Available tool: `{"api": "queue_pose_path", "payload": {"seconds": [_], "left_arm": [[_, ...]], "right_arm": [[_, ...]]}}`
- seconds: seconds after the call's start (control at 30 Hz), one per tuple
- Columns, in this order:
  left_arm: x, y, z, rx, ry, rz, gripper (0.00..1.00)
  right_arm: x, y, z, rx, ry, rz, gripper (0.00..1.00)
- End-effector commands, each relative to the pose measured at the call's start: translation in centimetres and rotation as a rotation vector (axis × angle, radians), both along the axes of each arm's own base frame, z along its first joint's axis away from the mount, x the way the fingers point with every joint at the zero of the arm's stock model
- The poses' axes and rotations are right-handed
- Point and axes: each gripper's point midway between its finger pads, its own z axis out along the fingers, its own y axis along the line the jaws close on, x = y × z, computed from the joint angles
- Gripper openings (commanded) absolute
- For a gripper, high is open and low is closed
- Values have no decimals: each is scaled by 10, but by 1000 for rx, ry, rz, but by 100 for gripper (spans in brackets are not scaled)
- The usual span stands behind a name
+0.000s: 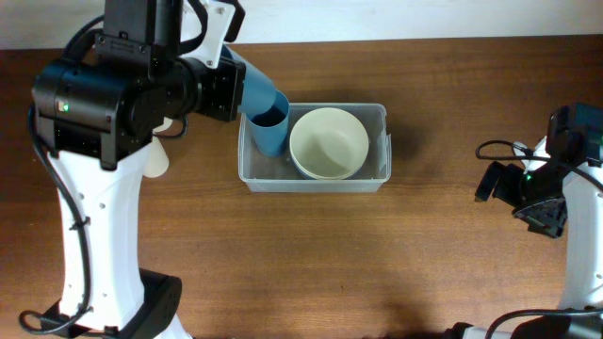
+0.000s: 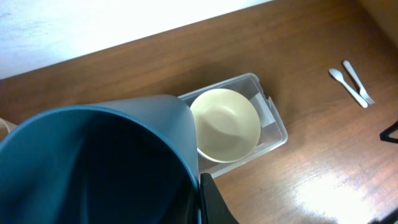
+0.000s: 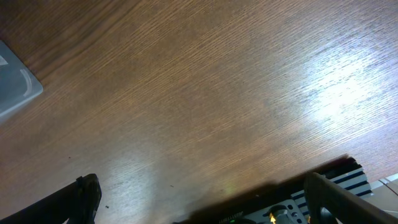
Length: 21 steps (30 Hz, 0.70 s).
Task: Pack container
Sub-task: 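Lift the back blue cup and carry it over the first blue cup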
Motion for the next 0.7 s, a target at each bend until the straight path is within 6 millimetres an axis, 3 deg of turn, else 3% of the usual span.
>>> {"api": "queue_pose_path", "payload": {"seconds": [0.0,0.17,0.3,0.67], "left_arm": [[21,-7,-24,10,57,1,1],[39,-13,-47,26,106,1,2],[51,-16,-52,22,94,2,1],[58,-15,-76,59,161,14,2]], "right_arm": [[-1,0,1,-11,-5,9,99],[-1,0,1,-11,-5,9,99],[-1,0,1,-11,-5,9,99],[-1,0,1,-11,-5,9,99]]}}
